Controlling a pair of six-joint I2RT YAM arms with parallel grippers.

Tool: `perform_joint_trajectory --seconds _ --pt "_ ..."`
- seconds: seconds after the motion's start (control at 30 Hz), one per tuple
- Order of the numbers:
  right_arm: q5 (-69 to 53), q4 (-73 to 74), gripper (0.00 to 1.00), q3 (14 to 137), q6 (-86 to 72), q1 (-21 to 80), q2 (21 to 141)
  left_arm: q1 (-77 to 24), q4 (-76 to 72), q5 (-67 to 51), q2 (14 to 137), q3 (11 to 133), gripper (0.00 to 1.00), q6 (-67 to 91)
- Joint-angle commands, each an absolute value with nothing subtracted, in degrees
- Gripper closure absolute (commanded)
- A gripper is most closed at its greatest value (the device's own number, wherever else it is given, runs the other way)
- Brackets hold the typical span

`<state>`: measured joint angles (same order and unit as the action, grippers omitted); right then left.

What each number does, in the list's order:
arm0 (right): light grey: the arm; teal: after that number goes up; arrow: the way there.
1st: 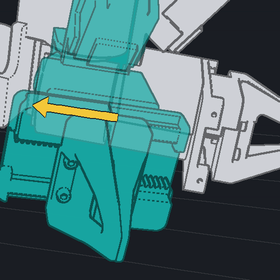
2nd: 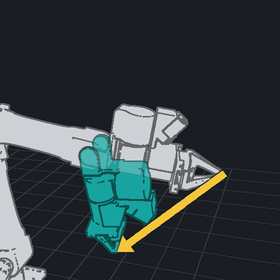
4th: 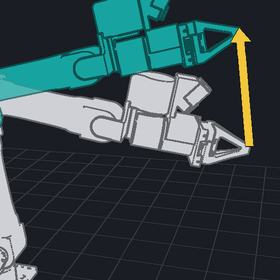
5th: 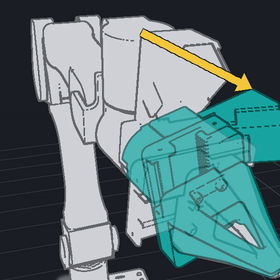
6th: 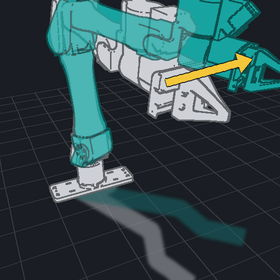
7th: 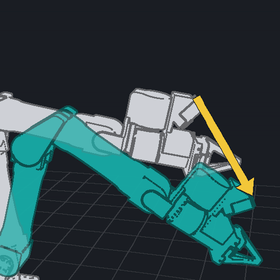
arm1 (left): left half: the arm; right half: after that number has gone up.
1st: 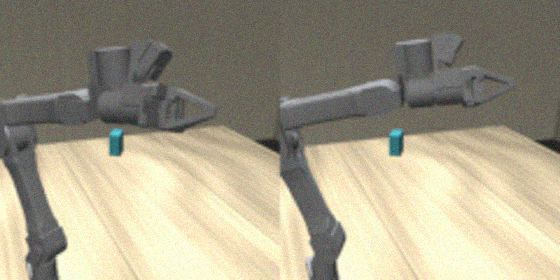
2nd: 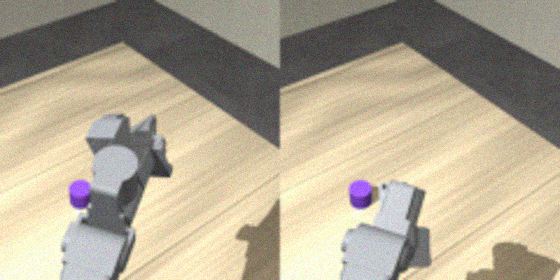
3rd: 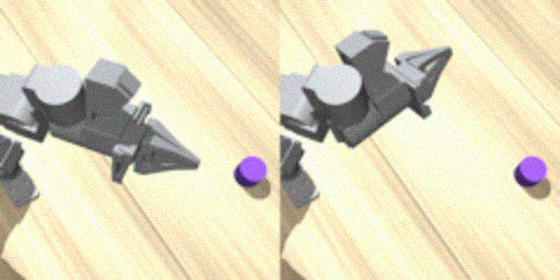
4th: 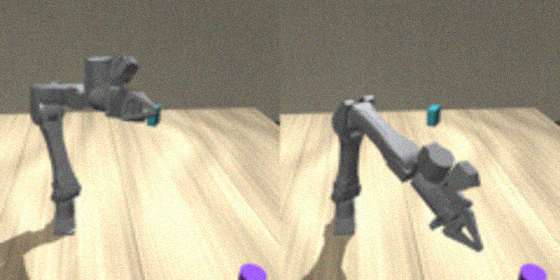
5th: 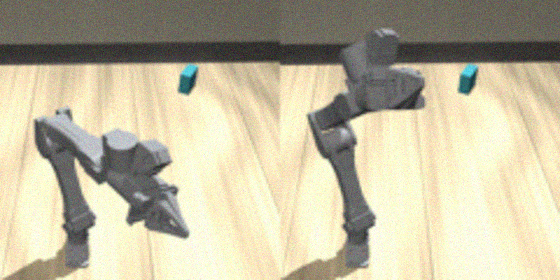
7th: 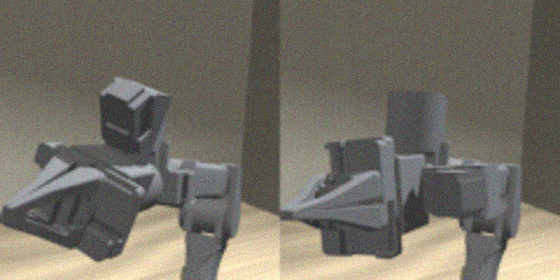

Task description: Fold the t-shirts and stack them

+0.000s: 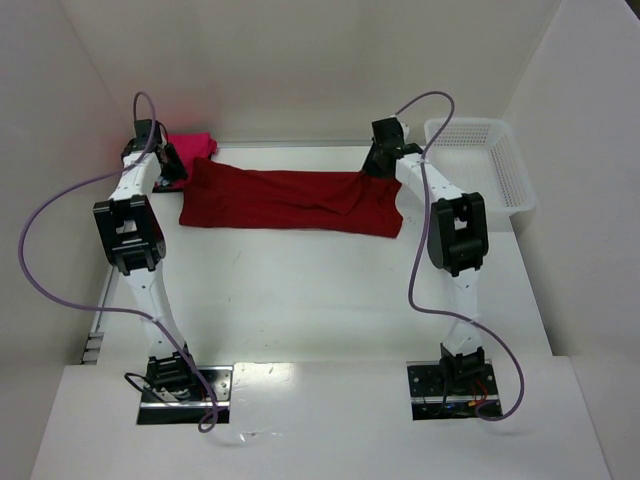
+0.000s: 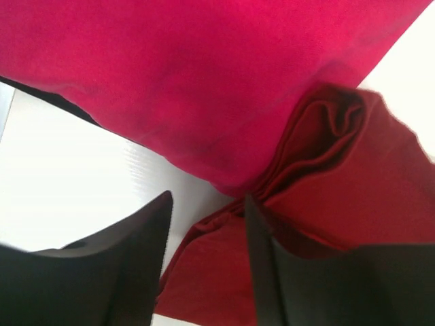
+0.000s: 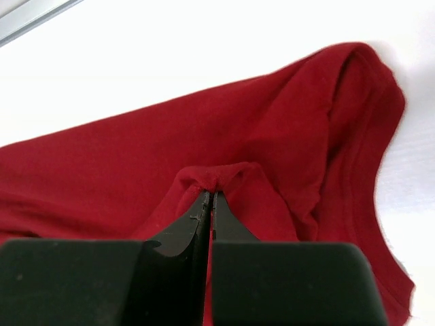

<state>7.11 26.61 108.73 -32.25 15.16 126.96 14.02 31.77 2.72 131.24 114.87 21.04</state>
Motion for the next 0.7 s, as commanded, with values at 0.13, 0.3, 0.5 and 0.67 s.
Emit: perform_joint_trajectory --seconds 0.13,0.3,0.5,0.67 --pt "4.5 24.8 1.00 117.3 -32.6 14.7 132.3 14.2 30.9 1.9 125.5 113.6 0.33 20.5" --pt "4.5 28.4 0.95 128.7 -32.6 14.7 138.8 11.5 29.6 -6.1 120.5 112.1 0.27 19.9" --pt "7.1 33.3 0.57 136.1 -32.0 14.7 143.1 7.5 29.0 -11.2 119.2 108.6 0.23 19.2" --pt "8.2 33.9 0.23 131.4 -30.7 14.7 139.6 5.5 28.5 -12.2 118.7 105.0 0.21 18.6"
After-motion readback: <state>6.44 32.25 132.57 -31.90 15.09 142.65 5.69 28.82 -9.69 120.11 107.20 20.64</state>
